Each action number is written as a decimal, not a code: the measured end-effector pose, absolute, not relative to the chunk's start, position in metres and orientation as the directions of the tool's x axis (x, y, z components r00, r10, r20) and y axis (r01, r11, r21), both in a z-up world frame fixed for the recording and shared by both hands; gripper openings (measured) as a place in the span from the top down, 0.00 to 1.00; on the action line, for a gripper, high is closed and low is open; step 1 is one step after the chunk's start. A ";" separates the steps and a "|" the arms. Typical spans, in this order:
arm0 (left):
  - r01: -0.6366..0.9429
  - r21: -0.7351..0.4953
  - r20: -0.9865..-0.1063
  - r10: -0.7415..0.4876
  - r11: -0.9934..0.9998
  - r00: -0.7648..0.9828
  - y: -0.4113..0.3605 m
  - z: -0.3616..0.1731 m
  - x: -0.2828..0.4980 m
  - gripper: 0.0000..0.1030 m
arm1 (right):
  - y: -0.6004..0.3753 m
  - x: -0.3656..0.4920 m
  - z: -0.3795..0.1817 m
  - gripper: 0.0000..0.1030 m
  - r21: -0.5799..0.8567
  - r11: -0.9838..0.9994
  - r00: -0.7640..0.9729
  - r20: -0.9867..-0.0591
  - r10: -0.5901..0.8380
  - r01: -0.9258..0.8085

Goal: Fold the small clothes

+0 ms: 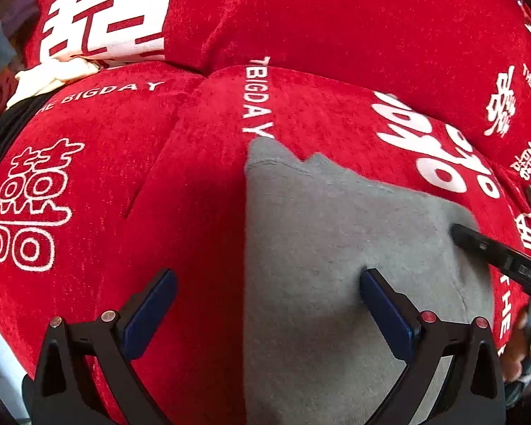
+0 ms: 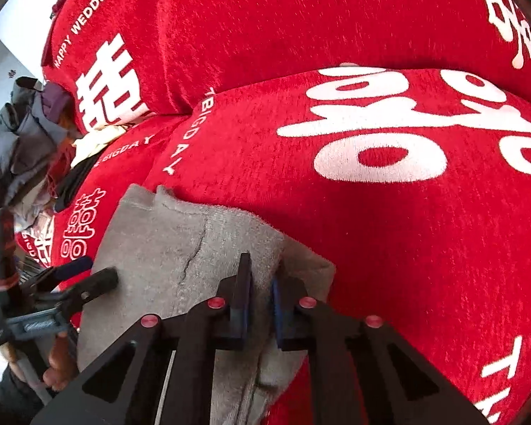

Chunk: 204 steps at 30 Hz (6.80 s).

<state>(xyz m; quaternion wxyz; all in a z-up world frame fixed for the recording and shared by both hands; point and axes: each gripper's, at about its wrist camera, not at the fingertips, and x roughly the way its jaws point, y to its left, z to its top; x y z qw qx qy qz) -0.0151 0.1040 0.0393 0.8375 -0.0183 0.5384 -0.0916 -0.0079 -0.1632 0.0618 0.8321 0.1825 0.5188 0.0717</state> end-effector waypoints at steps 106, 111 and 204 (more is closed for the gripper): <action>0.251 0.000 -0.894 -0.112 0.968 0.433 0.132 0.040 -0.140 0.02 | -0.091 -0.025 0.072 0.21 0.127 0.986 0.429 -0.889 0.163 -0.111; 0.258 0.001 -0.890 -0.117 0.966 0.441 0.129 0.047 -0.146 0.02 | -0.062 -0.073 0.105 0.21 0.043 0.969 0.502 -0.849 0.163 -0.241; 0.207 -0.065 -0.929 -0.135 0.976 0.346 0.089 0.063 -0.129 0.01 | -0.038 -0.145 0.105 0.19 -0.144 0.977 0.360 -0.930 -0.079 -0.159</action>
